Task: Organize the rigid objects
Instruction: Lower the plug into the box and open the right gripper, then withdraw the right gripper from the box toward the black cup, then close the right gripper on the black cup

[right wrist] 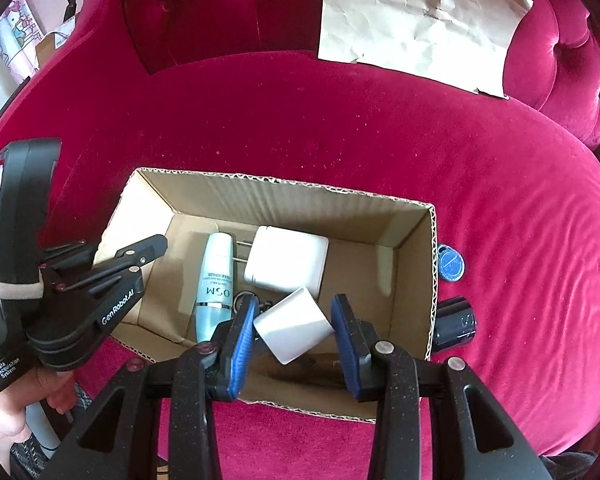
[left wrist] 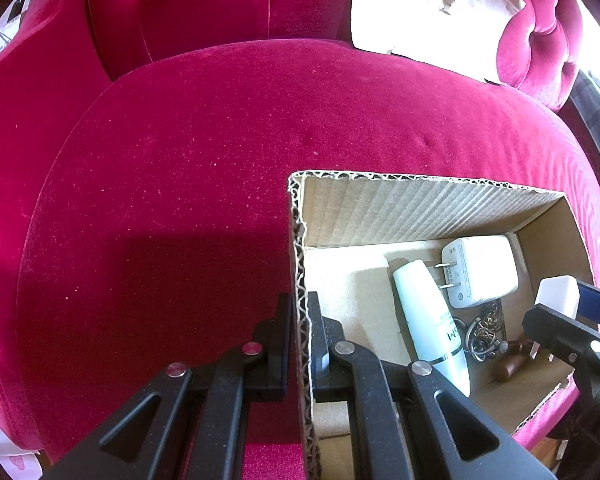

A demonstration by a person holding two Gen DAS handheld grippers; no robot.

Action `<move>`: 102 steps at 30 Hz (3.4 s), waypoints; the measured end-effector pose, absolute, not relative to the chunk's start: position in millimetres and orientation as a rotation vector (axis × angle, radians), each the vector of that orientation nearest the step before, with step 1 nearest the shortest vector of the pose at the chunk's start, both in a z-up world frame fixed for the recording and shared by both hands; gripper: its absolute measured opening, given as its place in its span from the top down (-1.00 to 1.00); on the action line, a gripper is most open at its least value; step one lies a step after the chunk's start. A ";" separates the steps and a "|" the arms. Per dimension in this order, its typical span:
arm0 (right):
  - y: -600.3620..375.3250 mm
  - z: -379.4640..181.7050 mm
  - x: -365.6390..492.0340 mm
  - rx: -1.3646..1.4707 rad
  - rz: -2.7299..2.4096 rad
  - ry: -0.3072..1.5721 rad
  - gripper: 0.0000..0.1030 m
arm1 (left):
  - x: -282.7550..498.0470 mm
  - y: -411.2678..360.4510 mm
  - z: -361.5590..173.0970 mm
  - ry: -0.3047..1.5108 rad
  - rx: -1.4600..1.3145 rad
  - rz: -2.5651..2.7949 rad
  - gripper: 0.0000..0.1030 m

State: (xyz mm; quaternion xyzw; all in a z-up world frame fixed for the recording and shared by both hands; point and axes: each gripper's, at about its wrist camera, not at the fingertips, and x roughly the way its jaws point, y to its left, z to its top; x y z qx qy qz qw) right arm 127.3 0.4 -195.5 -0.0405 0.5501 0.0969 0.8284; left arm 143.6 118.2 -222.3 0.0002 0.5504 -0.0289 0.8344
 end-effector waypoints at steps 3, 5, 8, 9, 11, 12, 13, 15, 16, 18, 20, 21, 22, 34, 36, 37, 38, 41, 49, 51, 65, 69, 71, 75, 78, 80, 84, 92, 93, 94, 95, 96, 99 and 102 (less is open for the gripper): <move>0.7 -194.5 127.3 -0.082 0.210 1.167 0.14 | 144.1 118.0 -222.9 1.165 0.004 -0.059 0.88; 0.5 -189.7 125.6 -0.088 0.212 1.156 -0.09 | 144.2 117.9 -222.7 1.165 0.004 -0.058 0.88; 1.4 -180.7 122.2 -0.111 0.206 1.123 -0.54 | 144.1 117.3 -222.4 1.166 -0.001 -0.058 0.88; 1.6 -177.8 121.6 -0.118 0.207 1.114 -0.72 | 143.6 117.2 -222.3 1.165 0.000 -0.058 0.88; 1.3 -174.3 120.3 -0.123 0.204 1.102 -0.95 | 143.6 117.5 -222.3 1.164 0.003 -0.058 0.88; 0.9 -172.9 119.3 -0.122 0.208 1.099 -0.99 | 142.9 117.3 -222.0 1.164 0.003 -0.058 0.88; 1.1 -172.6 118.3 -0.119 0.212 1.099 -0.99 | 142.9 117.5 -221.9 1.164 0.004 -0.058 0.88; 0.7 -172.9 117.0 -0.120 0.210 1.104 -0.99 | 142.8 117.6 -222.0 1.164 0.003 -0.058 0.88; -0.5 -172.8 116.3 -0.120 0.210 1.107 -0.99 | 142.9 117.6 -221.9 1.164 0.003 -0.058 0.88; 0.7 -170.8 116.4 -0.121 0.218 1.114 -0.99 | 142.9 117.4 -221.8 1.164 0.004 -0.058 0.88; -1.4 -170.6 115.9 -0.123 0.222 1.117 -0.99 | 142.8 117.3 -221.7 1.163 0.005 -0.058 0.88; -3.6 -168.7 114.8 -0.123 0.223 1.112 -0.99 | 142.7 117.1 -221.7 1.162 0.008 -0.058 0.88; -4.9 -167.2 113.7 -0.123 0.221 1.108 -0.99 | 142.5 116.5 -221.7 1.162 0.009 -0.058 0.88; -54.1 -147.2 115.4 -0.069 0.155 1.058 -0.99 | 142.6 113.5 -221.6 1.163 0.012 -0.056 0.88; -63.4 -144.5 116.0 -0.064 0.140 1.049 -0.99 | 142.8 113.6 -221.9 1.164 0.009 -0.056 0.88; -66.6 -143.7 116.7 -0.066 0.134 1.045 -0.99 | 143.1 113.6 -222.0 1.164 0.009 -0.056 0.88; -70.6 -142.6 117.1 -0.070 0.127 1.039 -0.99 | 143.2 113.5 -222.0 1.164 0.010 -0.056 0.88; -83.9 -140.1 118.7 -0.064 0.105 1.027 -0.99 | 143.2 114.4 -222.4 1.164 0.008 -0.056 0.88; -111.4 -145.3 117.6 -0.075 0.081 1.012 -0.99 | 142.6 115.0 -222.4 1.164 0.008 -0.056 0.88; -119.5 -149.2 117.3 -0.072 0.071 1.018 -0.99 | 142.5 114.8 -222.3 1.164 0.009 -0.056 0.88; -154.8 -183.8 123.5 -0.044 0.059 1.082 -0.99 | 142.4 114.7 -221.9 1.164 0.007 -0.055 0.88; -154.9 -184.3 124.5 -0.056 0.090 1.088 -0.99 | 142.5 114.9 -221.8 1.164 0.007 -0.056 0.88; -153.1 -185.2 125.8 -0.083 0.094 1.093 -0.99 | 142.6 114.5 -221.7 1.164 0.007 -0.055 0.88; -147.7 -189.6 128.8 -0.105 0.151 1.124 -0.99 | 142.6 114.9 -221.6 1.164 0.006 -0.056 0.88; -140.4 -193.0 131.2 -0.142 0.208 1.146 -0.97 | 143.2 115.2 -221.3 1.164 0.006 -0.056 0.88; -134.8 -196.9 131.5 -0.191 0.227 1.163 -0.96 | 143.2 115.4 -221.2 1.165 0.005 -0.055 0.88; -131.3 -204.2 134.8 -0.236 0.267 1.192 -0.80 | 143.2 115.1 -221.4 1.164 0.006 -0.055 0.88; -125.8 -213.7 143.5 -0.232 0.328 1.219 -0.54 | 143.5 116.0 -221.4 1.164 0.007 -0.056 0.88; -125.1 -214.7 144.3 -0.224 0.335 1.221 -0.53 | 143.4 115.8 -221.6 1.164 0.007 -0.056 0.88; -124.1 -215.5 144.7 -0.226 0.338 1.220 -0.53 | 143.5 115.5 -221.6 1.164 0.006 -0.055 0.88; -122.8 -217.1 145.2 -0.228 0.347 1.223 -0.51 | 143.5 116.0 -221.5 1.164 0.006 -0.056 0.88; -121.0 -218.4 145.1 -0.229 0.356 1.227 -0.46 | 143.5 115.5 -221.6 1.164 0.006 -0.055 0.88; -116.0 -222.7 145.0 -0.236 0.385 1.236 -0.38 | 143.7 116.2 -221.5 1.164 0.006 -0.056 0.88; -116.5 -223.3 145.9 -0.210 0.402 1.234 -0.02 | 144.3 116.6 -221.0 1.164 0.006 -0.056 0.88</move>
